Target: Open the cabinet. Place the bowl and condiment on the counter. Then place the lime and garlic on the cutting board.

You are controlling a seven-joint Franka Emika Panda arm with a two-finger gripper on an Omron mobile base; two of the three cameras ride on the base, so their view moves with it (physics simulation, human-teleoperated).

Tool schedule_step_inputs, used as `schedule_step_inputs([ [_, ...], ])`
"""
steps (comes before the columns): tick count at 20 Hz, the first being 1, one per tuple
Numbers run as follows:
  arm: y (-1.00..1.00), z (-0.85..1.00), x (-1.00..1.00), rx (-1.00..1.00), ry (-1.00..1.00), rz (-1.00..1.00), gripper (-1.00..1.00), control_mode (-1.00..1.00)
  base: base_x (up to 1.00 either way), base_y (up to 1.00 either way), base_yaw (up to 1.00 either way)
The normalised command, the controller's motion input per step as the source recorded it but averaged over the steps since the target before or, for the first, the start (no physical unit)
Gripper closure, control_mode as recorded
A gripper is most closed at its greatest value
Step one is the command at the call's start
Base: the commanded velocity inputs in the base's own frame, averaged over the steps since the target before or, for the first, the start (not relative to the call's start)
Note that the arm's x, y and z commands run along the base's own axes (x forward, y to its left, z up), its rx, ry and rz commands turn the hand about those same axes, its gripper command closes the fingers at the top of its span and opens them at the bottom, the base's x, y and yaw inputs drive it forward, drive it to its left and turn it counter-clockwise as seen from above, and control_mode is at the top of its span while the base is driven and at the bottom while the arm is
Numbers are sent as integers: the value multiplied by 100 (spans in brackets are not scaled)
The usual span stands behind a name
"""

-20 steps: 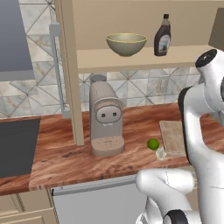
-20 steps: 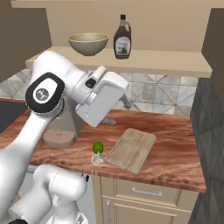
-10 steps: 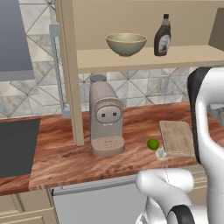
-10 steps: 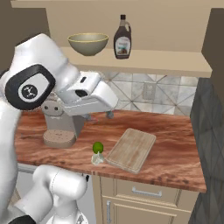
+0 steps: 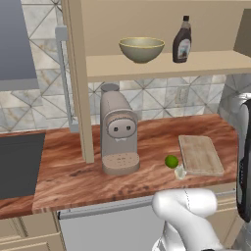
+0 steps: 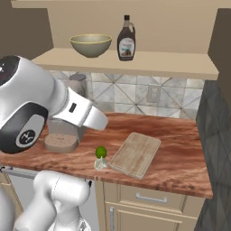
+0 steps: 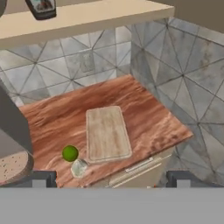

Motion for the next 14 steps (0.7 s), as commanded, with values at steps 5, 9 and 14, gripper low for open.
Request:
schedule_step_inputs([
  [5,37,15,0,-1,-28,0,-100,-100,0,0,0],
  [9,33,15,0,-3,-20,0,-100,-100,0,0,0],
  [14,14,26,0,0,-10,0,-100,-100,0,0,0],
])
